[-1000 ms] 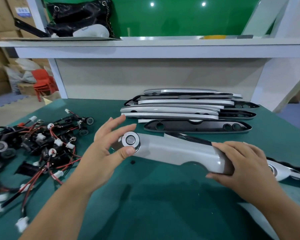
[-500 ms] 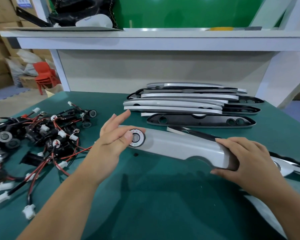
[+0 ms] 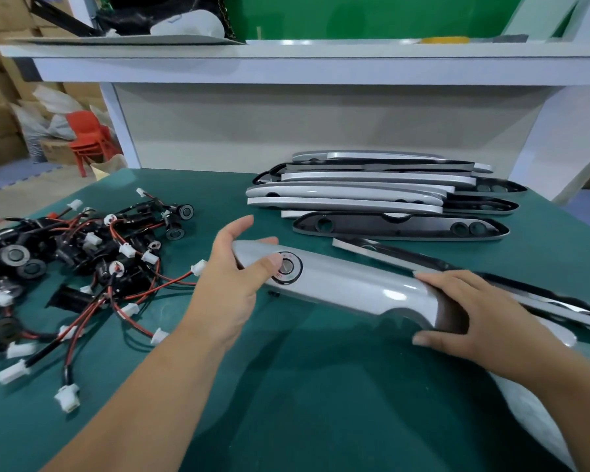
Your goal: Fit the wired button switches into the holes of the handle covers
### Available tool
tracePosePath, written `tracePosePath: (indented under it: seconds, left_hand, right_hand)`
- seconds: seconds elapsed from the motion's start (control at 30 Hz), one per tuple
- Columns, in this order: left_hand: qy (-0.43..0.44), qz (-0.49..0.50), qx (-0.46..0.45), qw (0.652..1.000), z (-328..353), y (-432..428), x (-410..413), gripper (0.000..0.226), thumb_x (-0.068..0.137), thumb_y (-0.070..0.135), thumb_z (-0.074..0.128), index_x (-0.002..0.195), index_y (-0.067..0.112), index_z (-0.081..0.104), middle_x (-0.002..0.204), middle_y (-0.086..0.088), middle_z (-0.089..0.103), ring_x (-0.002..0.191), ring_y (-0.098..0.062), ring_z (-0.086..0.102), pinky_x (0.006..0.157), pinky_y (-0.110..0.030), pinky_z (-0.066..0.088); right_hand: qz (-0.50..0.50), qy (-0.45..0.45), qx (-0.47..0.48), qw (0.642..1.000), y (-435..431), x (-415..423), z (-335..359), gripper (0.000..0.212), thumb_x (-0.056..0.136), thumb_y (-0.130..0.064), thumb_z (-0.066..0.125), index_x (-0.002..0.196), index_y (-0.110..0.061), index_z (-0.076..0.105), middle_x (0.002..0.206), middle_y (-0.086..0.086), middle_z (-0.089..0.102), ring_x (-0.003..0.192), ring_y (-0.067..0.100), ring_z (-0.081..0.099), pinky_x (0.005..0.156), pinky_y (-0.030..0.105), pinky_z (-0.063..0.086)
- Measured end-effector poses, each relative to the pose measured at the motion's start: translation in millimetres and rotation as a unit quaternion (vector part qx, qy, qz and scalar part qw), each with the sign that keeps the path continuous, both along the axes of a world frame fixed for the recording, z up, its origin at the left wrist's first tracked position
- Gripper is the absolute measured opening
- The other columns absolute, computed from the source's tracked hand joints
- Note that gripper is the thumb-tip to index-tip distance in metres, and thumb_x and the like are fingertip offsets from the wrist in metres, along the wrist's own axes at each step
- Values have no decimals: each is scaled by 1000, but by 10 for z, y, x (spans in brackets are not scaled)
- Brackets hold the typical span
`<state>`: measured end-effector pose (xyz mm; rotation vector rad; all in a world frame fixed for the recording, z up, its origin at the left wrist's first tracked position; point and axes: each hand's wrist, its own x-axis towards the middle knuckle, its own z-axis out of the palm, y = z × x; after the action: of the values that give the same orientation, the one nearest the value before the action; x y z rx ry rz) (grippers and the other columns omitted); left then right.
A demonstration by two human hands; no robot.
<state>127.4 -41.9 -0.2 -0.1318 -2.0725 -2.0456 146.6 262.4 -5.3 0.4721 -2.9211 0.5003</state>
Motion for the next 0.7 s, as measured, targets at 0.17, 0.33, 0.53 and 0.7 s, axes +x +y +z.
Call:
tracePosePath:
  seconds: [0.17, 0.33, 0.53, 0.7]
  left_hand:
    - [34, -29, -16, 999, -2, 166, 70, 48, 61, 45, 73, 103, 60, 53, 111, 12, 70, 102, -21, 66, 103, -50, 43]
    - [37, -47, 25, 998, 10, 241, 113, 46, 72, 29, 70, 112, 45, 52, 109, 6, 70, 103, -23, 65, 102, -54, 43]
    - [35, -61, 28, 997, 21, 211, 118, 48, 72, 30, 67, 115, 45, 50, 109, 6, 70, 109, -24, 63, 105, -52, 41]
    - [46, -50, -104, 992, 45, 176, 121, 49, 70, 48, 66, 109, 65, 42, 110, -2, 68, 101, -21, 64, 99, -45, 47]
  right_hand:
    - [69, 137, -92, 984, -629, 48, 137, 56, 85, -61, 49, 134, -33, 49, 125, -19, 52, 117, 3, 47, 101, 20, 32]
    - [74, 181, -105, 975, -1140, 48, 175, 42, 91, -37, 58, 132, -35, 52, 130, -10, 56, 121, 15, 49, 103, 35, 32]
    - [26, 220, -159, 962, -1256, 77, 152, 40, 80, -45, 61, 113, -24, 68, 118, -7, 63, 109, 17, 58, 92, 30, 33]
    - [50, 139, -154, 977, -1073, 57, 226, 43, 84, -51, 58, 122, -30, 61, 124, -12, 58, 116, 9, 50, 98, 30, 35]
